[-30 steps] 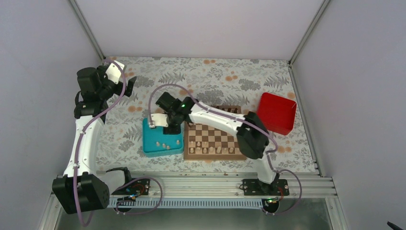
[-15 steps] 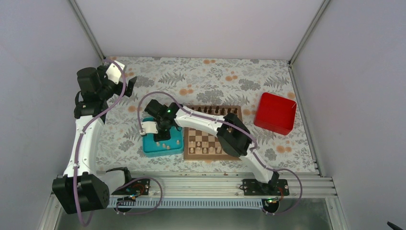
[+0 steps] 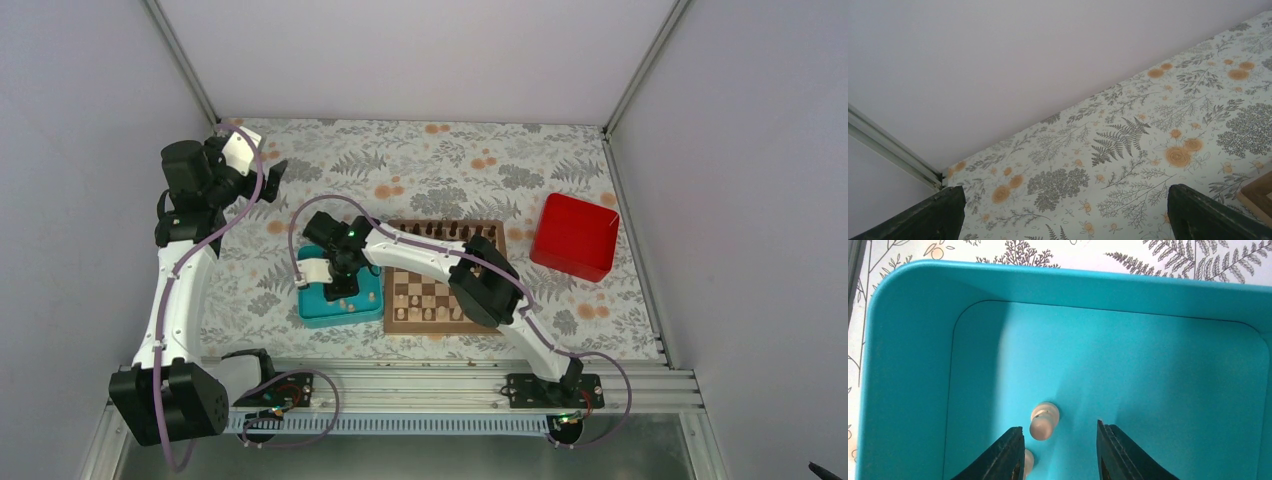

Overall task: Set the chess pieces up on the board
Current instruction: Pick up the chess piece from the storage box.

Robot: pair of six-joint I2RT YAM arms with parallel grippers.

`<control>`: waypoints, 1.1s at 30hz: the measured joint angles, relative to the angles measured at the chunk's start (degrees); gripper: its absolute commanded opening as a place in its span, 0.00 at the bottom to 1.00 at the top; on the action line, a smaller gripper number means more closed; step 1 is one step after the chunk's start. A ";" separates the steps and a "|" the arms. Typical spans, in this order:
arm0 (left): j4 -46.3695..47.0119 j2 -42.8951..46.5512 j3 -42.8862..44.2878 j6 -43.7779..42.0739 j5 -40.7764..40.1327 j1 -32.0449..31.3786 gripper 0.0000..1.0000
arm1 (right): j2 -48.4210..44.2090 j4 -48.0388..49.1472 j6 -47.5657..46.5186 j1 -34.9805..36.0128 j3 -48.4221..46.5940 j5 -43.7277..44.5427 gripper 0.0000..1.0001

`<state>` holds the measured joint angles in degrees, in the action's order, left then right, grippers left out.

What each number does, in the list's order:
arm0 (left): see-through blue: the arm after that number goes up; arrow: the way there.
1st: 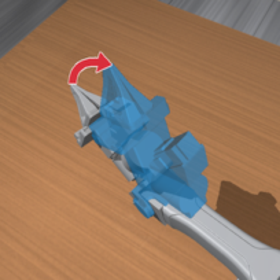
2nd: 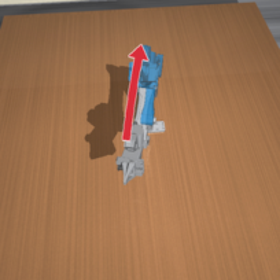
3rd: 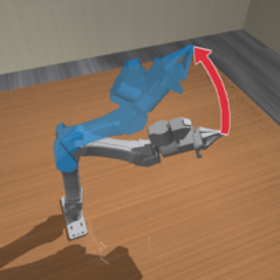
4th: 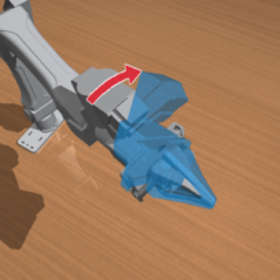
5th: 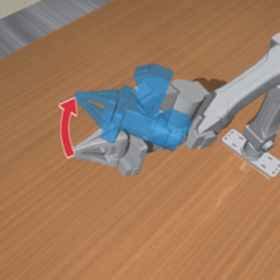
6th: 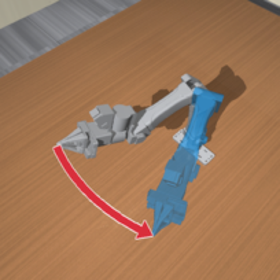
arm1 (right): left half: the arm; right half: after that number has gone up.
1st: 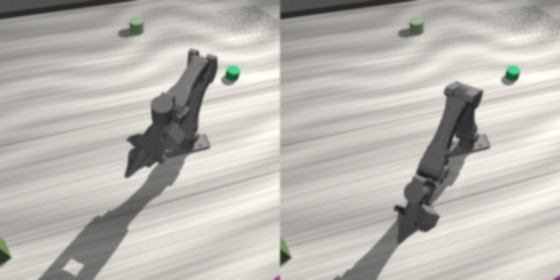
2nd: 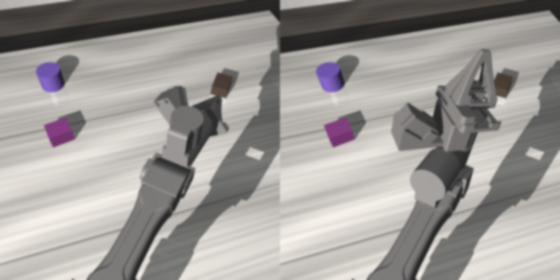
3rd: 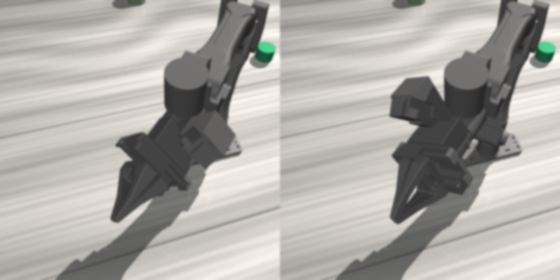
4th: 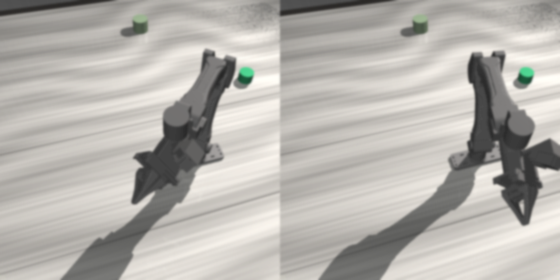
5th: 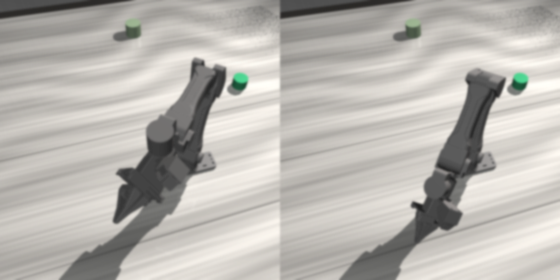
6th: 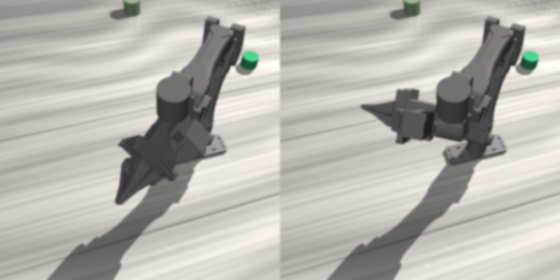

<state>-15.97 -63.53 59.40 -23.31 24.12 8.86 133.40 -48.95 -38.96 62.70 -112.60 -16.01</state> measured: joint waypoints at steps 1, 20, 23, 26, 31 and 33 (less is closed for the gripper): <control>0.02 -0.02 0.00 -0.02 0.04 0.00 1.00 | 0.00 0.00 -0.02 0.00 0.00 0.00 0.38; 0.02 -0.35 0.00 -0.02 0.17 0.00 1.00 | 1.25 0.46 -0.02 0.72 0.00 -0.81 0.24; 0.02 -0.35 0.00 -0.02 0.42 0.00 1.00 | 1.25 0.48 -0.22 0.72 -0.02 -0.81 0.17; 0.02 -0.35 0.00 -0.02 0.55 0.00 1.00 | 1.25 0.33 -0.22 0.74 -0.04 -0.83 0.09; 0.02 -0.35 0.00 0.00 0.59 0.00 1.00 | 1.25 0.15 -0.31 0.72 -0.15 -0.83 0.04; 0.02 -0.35 0.00 0.00 0.61 0.00 1.00 | 1.25 0.11 -0.42 0.72 -0.20 -0.81 0.04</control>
<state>-15.94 -63.88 59.40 -23.31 24.73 8.86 134.65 -48.84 -39.38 63.42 -112.79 -16.82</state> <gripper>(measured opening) 0.999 0.071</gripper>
